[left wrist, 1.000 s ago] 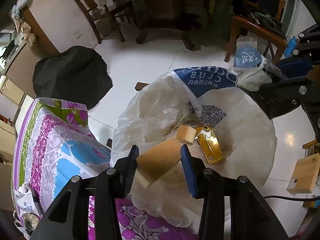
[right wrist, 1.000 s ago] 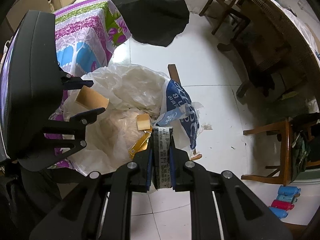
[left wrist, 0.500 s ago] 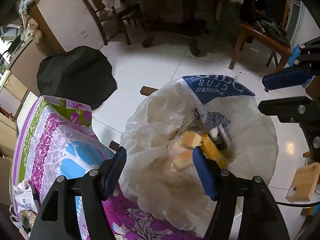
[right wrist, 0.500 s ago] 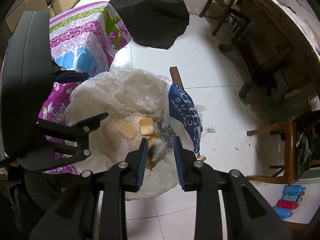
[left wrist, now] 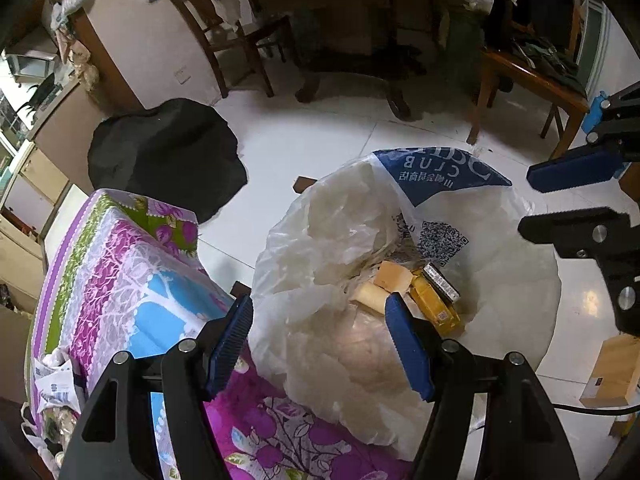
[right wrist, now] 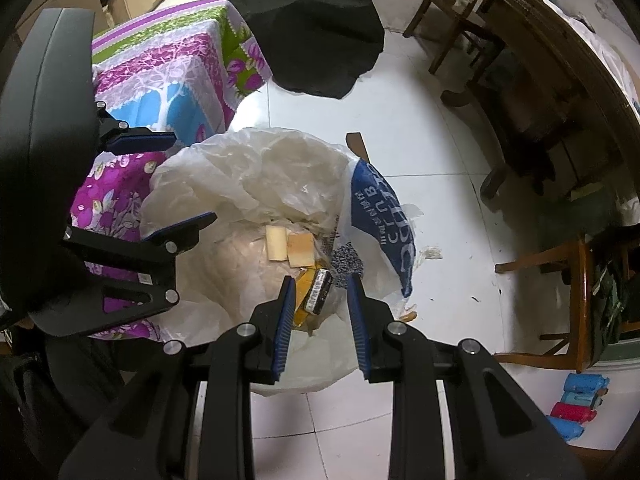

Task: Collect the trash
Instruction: 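Move both grippers back over the table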

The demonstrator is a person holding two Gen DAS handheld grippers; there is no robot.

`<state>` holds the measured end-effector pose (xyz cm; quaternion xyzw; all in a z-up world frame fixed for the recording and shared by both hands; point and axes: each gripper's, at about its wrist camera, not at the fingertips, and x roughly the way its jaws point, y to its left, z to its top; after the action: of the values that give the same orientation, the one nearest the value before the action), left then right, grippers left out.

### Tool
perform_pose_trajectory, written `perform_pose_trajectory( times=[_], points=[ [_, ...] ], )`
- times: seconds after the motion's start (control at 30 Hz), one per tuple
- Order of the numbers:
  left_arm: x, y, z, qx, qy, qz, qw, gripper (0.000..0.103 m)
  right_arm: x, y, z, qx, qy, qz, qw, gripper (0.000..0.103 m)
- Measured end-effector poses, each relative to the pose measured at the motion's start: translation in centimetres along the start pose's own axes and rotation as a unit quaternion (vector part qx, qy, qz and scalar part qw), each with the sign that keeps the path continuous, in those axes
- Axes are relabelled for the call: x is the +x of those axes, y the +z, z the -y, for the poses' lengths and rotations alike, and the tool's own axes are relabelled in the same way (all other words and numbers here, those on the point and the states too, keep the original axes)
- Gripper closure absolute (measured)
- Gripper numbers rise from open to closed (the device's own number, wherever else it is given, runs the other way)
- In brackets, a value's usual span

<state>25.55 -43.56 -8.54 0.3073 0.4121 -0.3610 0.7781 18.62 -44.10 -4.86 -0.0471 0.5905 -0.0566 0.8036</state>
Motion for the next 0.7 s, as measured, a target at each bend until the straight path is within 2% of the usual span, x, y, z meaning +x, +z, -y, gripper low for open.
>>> perform_pose_trajectory(
  times=[0.17,0.4,0.7],
  points=[
    [-1.8,-1.5,-0.4,-0.014,0.02,0.034,0.9991,0.034,-0.2,-0.6,-1.1,-0.001,-0.008,0.02,1.0,0.078],
    [-4.6,-4.9,-2.3,-0.05,0.054,0.071,0.9948,0.034,-2.5,-2.4,-2.4,0.039,-0.009,0.129,0.991,0.078],
    [-7.7,-9.9,-5.4,-0.11,0.076,0.089,0.9871,0.034,-4.6,-3.4,-5.1,0.069,-0.022,0.218,0.973,0.078]
  ],
)
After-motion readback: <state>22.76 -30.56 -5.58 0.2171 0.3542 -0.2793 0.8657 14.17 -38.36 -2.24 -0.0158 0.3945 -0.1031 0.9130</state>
